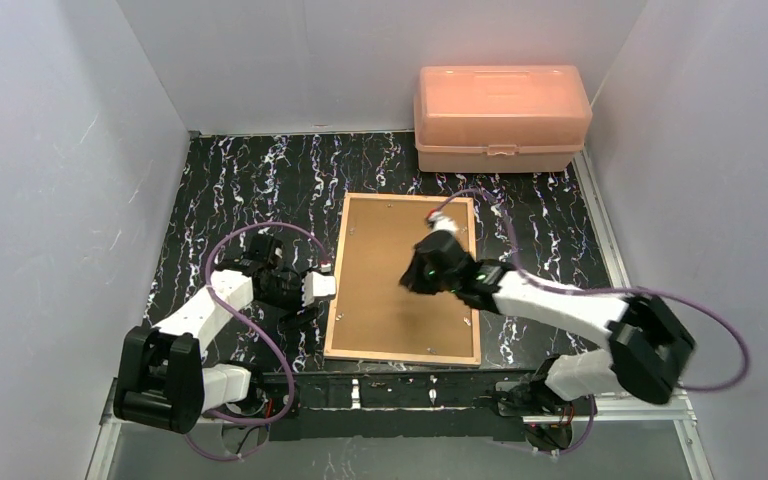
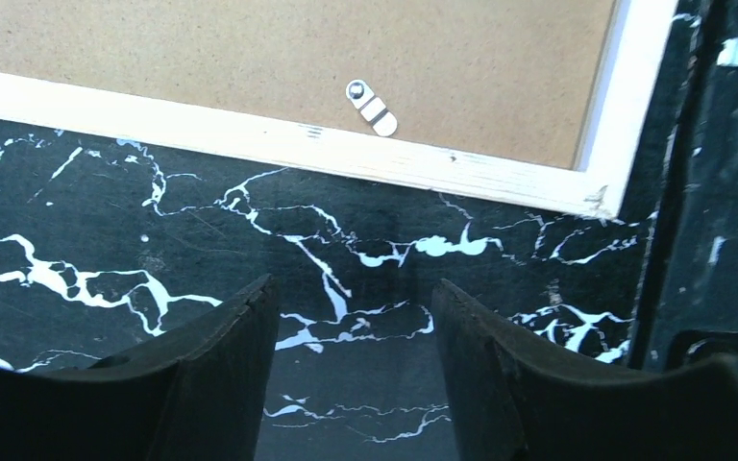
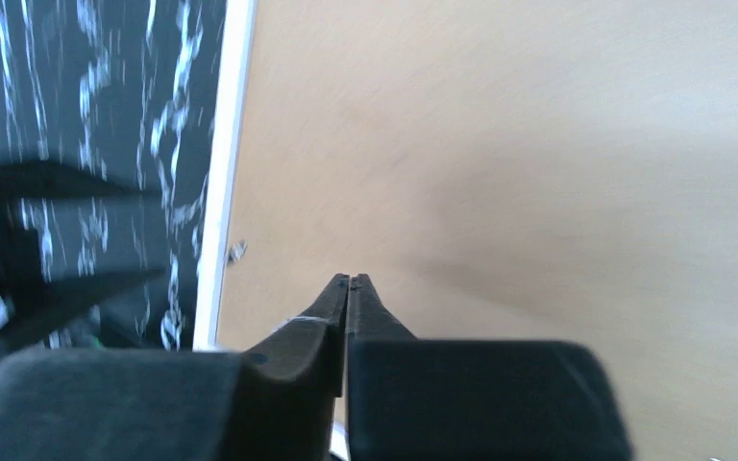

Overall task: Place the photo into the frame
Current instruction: Install the photo frame at the center of the board, then move the photo frame to the center of the board.

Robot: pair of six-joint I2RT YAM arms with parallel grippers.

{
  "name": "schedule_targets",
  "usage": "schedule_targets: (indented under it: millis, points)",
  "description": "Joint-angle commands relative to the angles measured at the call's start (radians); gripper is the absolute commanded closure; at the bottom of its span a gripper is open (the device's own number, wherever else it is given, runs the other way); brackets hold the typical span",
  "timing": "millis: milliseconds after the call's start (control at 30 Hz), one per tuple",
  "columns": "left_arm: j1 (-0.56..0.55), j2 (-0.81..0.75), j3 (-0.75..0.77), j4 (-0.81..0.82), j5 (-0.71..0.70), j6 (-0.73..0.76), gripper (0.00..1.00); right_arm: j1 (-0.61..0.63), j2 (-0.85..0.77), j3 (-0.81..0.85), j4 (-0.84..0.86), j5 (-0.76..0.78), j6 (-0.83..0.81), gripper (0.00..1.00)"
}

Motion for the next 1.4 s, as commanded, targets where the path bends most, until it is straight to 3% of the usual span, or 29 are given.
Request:
schedule_targets:
  millis: [0, 67, 167, 267, 500, 733, 1367]
  points:
    - [-0.022, 0.02, -0.01, 0.04, -0.048, 0.085, 0.44, -0.175, -0.25, -0.059, -0.249, 0.19, -0.045, 0.82]
    - [-0.03, 0.031, -0.018, 0.074, -0.063, 0.076, 0.47, -0.271, -0.35, -0.11, -0.295, 0.198, -0.083, 0.76]
    - [-0.036, 0.043, -0.023, 0.1, -0.088, 0.053, 0.48, -0.38, -0.446, -0.17, -0.324, 0.195, -0.149, 0.49]
    - [-0.046, 0.052, -0.025, 0.103, -0.118, 0.057, 0.48, -0.449, -0.448, -0.205, -0.281, 0.129, -0.205, 0.35]
    - [-0.048, 0.044, -0.026, 0.111, -0.142, 0.049, 0.49, -0.49, -0.244, -0.202, -0.19, -0.008, -0.26, 0.29]
    - [-0.047, 0.034, -0.029, 0.117, -0.157, 0.043, 0.5, -0.498, -0.136, -0.167, -0.083, -0.108, -0.269, 0.28]
    - [-0.047, 0.001, -0.076, 0.152, -0.194, -0.009, 0.53, -0.486, 0.186, 0.148, 0.001, -0.272, -0.295, 0.3]
